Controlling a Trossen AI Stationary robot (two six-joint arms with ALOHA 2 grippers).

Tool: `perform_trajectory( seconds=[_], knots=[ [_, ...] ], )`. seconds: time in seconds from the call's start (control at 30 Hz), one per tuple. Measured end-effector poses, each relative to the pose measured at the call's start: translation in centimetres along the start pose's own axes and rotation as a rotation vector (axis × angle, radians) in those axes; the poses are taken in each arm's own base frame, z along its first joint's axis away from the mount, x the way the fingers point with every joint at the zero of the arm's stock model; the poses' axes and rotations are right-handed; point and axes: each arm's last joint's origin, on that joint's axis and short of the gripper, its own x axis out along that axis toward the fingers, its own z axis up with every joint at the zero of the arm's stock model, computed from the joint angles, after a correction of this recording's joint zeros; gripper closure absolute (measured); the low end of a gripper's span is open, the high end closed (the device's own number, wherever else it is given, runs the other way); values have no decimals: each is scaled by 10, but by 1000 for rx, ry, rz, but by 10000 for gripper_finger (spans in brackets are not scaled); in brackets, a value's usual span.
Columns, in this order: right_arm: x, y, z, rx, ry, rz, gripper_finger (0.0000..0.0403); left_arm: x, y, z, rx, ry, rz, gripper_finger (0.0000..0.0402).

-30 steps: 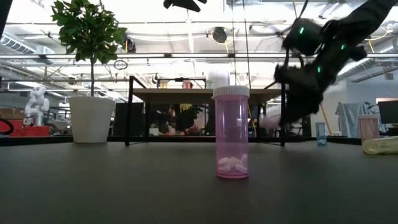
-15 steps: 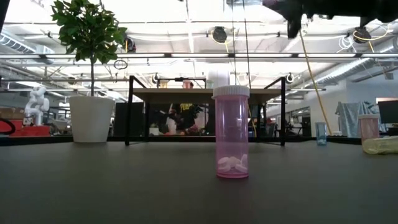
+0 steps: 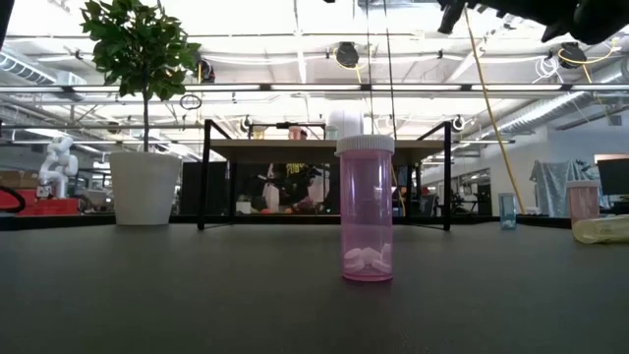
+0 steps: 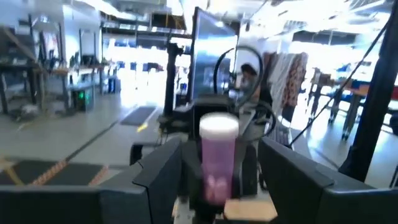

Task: Pick and place medicine bottles onto shelf by color
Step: Put the top pink pill bottle on the shelf

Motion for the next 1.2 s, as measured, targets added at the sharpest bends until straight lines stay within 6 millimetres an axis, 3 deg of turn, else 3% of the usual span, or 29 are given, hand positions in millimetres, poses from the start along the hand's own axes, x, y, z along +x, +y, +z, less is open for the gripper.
perform_trajectory(
  seconds=[0.2,0.4,0.53,0.97,1.2],
  knots=[
    [9,-3,-12,-17,-13,2,303,16,4,-21,-66,23,-55,179],
    [13,-4,-14,-24,-57,10,303,17,7,-23,-87,21,-45,109],
    [15,-5,-17,-22,-44,7,303,16,14,-22,-87,23,-51,96],
    [15,-7,-19,-37,-38,-26,303,12,27,-25,-114,70,-83,234],
    [15,-8,-19,-13,-34,-40,303,11,32,-25,-114,78,-87,273]
  ],
)
